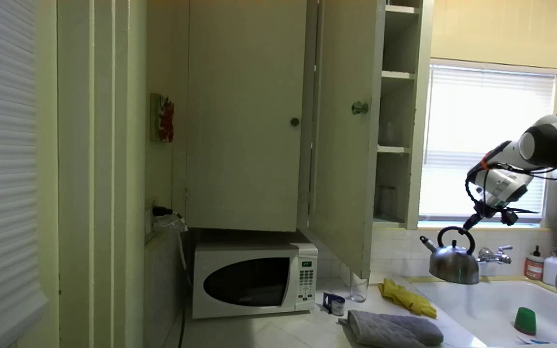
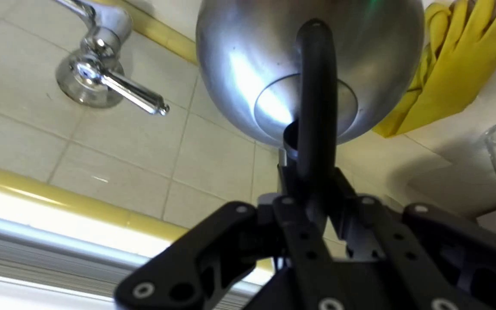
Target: Put the kettle in the sink
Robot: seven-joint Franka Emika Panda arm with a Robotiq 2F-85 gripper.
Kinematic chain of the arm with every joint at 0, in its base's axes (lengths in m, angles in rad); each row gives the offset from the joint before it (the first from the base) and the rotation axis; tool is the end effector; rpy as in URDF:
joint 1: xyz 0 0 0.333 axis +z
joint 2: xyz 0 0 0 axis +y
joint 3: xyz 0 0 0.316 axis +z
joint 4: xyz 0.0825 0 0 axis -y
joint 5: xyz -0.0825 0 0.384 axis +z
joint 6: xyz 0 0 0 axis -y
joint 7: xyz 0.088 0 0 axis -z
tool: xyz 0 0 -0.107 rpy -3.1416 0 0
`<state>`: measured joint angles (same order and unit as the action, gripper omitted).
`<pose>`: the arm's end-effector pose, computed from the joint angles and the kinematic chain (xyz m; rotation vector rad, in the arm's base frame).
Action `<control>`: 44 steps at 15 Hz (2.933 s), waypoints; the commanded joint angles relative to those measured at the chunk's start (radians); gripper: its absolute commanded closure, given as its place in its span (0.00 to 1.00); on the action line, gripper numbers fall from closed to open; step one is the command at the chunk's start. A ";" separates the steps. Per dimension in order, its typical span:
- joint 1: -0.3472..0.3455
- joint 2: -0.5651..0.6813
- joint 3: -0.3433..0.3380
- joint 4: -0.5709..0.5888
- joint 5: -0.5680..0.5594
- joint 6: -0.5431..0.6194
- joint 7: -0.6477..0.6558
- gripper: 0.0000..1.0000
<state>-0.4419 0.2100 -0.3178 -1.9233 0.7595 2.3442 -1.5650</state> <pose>0.4668 -0.4163 0.4127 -2.9612 -0.5066 -0.8900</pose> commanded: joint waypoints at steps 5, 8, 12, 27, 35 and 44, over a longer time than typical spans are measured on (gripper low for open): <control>0.000 -0.098 -0.027 -0.199 -0.019 0.200 0.125 0.95; -0.005 -0.087 -0.023 -0.258 -0.006 0.296 0.159 0.95; 0.001 -0.070 -0.014 -0.349 0.069 0.428 0.132 0.95; -0.039 0.040 0.081 -0.370 0.526 0.544 -0.045 0.95; -0.063 0.190 0.159 -0.213 0.974 0.534 -0.390 0.95; -0.054 0.326 0.106 -0.109 1.268 0.492 -0.736 0.95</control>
<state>-0.4892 0.4966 -0.1913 -2.0788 1.9154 2.8857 -2.1742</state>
